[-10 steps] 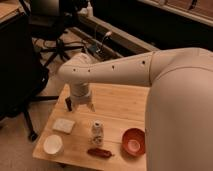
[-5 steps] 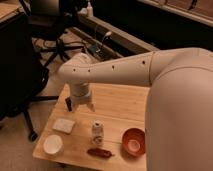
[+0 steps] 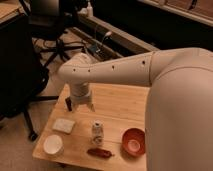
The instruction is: Pick up the ceramic cup
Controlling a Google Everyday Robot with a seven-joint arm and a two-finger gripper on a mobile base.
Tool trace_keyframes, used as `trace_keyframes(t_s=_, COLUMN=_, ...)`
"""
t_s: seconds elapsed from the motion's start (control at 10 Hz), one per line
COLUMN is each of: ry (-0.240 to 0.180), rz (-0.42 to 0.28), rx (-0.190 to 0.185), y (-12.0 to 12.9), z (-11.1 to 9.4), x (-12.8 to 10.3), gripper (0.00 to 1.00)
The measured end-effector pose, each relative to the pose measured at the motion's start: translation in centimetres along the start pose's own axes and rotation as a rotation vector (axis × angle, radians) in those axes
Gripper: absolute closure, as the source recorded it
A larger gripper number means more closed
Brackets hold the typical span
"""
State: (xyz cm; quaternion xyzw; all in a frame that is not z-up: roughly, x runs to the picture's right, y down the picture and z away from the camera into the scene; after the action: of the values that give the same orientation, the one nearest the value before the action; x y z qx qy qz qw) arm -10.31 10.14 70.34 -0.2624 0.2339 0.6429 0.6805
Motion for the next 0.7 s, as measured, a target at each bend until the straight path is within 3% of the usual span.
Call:
trace_keyframes(t_s=0.5, ry=-0.001, rz=-0.001, rx=0.001, y=0.0, z=0.0, x=0.0, gripper=0.35)
trace_keyframes(t_s=0.6, ry=-0.012, rz=-0.021, rx=0.0, y=0.3, z=-0.1, x=0.1, gripper=0.35)
trace_keyframes(t_s=0.7, ry=-0.036, rz=-0.088, rx=-0.009, y=1.8, z=-0.4, x=0.7, gripper=0.35)
